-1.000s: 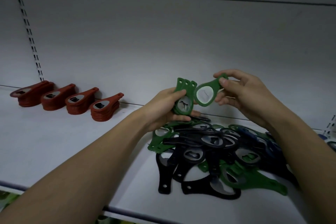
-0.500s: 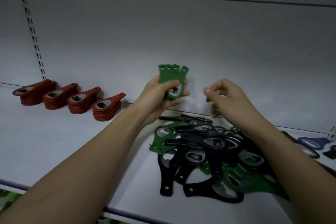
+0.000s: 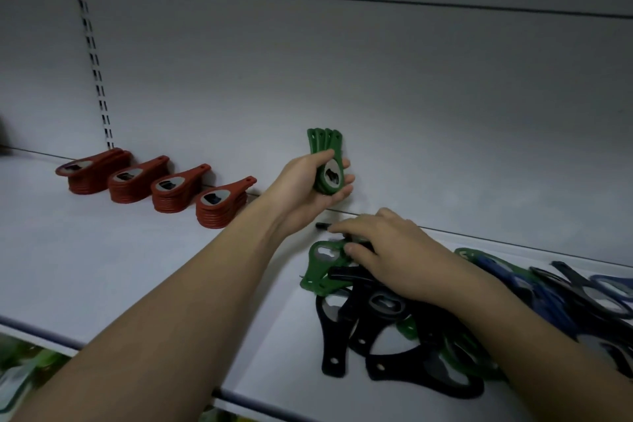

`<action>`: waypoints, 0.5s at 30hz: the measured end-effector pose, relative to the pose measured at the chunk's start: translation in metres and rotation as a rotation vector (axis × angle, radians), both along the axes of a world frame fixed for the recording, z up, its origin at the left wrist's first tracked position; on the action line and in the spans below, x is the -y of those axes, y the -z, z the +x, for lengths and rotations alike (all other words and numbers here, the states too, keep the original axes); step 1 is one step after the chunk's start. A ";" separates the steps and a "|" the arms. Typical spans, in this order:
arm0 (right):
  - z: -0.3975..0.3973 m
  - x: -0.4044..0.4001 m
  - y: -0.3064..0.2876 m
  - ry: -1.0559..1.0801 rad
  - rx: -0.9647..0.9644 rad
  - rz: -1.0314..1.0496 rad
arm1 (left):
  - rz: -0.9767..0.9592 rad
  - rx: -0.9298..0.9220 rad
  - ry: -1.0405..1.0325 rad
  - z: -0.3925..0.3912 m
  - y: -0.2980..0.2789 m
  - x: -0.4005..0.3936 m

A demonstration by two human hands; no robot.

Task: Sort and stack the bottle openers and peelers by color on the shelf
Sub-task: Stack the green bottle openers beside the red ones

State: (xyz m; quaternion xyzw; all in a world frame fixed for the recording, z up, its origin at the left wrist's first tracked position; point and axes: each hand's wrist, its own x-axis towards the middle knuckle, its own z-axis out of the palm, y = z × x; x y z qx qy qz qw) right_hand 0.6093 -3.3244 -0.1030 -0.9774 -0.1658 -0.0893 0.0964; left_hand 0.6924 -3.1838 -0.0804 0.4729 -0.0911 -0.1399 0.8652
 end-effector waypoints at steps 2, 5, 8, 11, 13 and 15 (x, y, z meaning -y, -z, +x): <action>0.000 -0.003 -0.001 -0.017 0.027 -0.074 | -0.066 -0.015 0.020 -0.002 0.000 0.000; -0.001 -0.002 -0.003 -0.048 0.030 -0.081 | 0.023 0.028 0.036 -0.004 0.000 0.000; -0.001 0.007 -0.006 -0.061 0.004 -0.069 | 0.143 0.067 0.010 -0.006 0.001 0.001; -0.005 0.017 -0.013 -0.007 -0.060 0.018 | 0.158 0.051 0.007 -0.006 0.001 0.002; -0.007 0.024 -0.019 0.044 -0.055 0.066 | 0.161 0.041 0.018 -0.007 0.001 0.002; -0.007 0.031 -0.025 0.067 -0.001 0.093 | 0.173 0.035 0.041 -0.008 0.002 0.003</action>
